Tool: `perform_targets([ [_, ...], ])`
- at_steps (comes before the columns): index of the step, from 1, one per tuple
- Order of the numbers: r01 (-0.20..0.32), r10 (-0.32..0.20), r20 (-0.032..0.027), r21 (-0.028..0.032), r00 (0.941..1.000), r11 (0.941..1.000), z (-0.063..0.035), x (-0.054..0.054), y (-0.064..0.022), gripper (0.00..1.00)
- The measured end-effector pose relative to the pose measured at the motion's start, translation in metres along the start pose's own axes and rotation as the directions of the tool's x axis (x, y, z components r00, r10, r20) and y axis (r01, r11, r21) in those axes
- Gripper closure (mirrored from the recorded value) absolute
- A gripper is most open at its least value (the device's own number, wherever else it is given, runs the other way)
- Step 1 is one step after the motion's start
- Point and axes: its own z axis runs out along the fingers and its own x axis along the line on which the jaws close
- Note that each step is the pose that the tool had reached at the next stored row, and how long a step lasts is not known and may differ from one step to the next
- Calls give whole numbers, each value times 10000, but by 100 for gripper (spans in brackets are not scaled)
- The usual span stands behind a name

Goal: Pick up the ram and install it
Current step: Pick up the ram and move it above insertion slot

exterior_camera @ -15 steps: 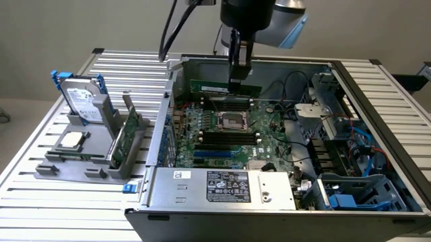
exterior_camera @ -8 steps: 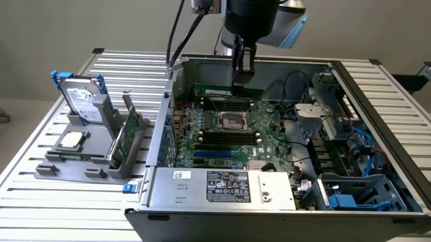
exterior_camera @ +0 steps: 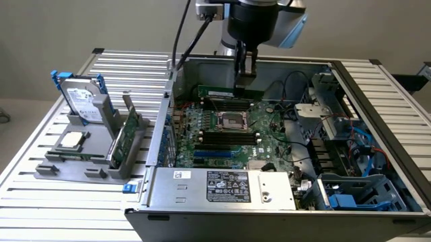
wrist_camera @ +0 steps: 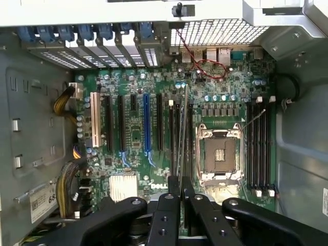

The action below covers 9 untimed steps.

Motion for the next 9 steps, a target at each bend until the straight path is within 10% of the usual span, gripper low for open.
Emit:
perform_targets([
  [9,263,-264,49,58,9996,9996,122,-63,-18,86],
])
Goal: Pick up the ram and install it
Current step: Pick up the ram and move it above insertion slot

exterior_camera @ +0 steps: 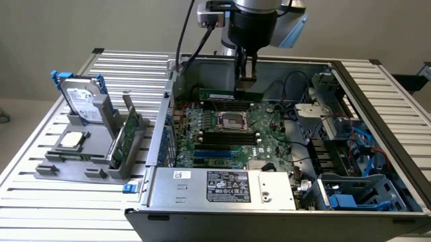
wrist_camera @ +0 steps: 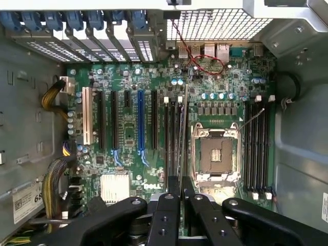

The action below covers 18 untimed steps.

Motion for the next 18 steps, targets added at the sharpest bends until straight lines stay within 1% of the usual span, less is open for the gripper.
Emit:
perform_targets([
  [2,90,-90,8,20,10000,10000,22,-7,-1,86],
  [7,285,-286,61,83,9996,9996,73,-19,-8,86],
  [9,334,-335,84,100,9994,9994,88,-23,-18,86],
  [14,410,-412,141,129,9991,9991,128,-38,-64,86],
  [18,430,-433,178,149,9989,9990,166,-62,-121,86],
])
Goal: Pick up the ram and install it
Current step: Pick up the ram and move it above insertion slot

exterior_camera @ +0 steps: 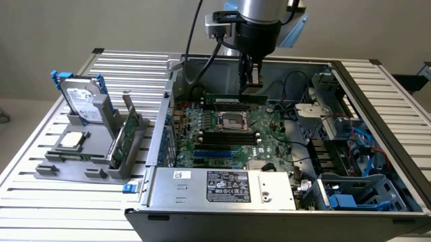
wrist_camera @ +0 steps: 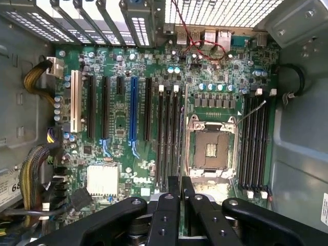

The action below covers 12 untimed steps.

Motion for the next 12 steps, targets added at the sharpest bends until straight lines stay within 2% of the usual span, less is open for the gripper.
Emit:
perform_targets([
  [5,1,-1,67,9,10000,10000,49,-29,-68,86],
  [12,-2,2,77,8,10000,10000,66,-20,-62,86],
])
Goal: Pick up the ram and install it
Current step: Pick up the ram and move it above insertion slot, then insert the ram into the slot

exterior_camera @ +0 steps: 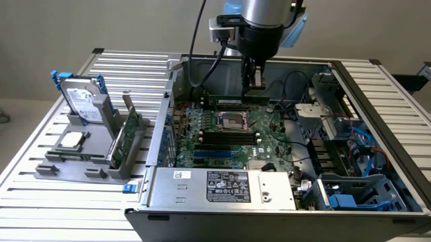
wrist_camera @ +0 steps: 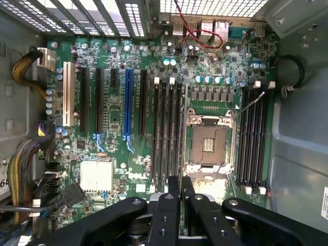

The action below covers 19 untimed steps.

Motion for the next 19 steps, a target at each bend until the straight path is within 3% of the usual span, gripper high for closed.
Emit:
perform_targets([
  [5,-27,27,0,-48,10000,10000,3,6,11,86],
  [19,-27,27,-2,-50,10000,10000,4,7,11,86],
])
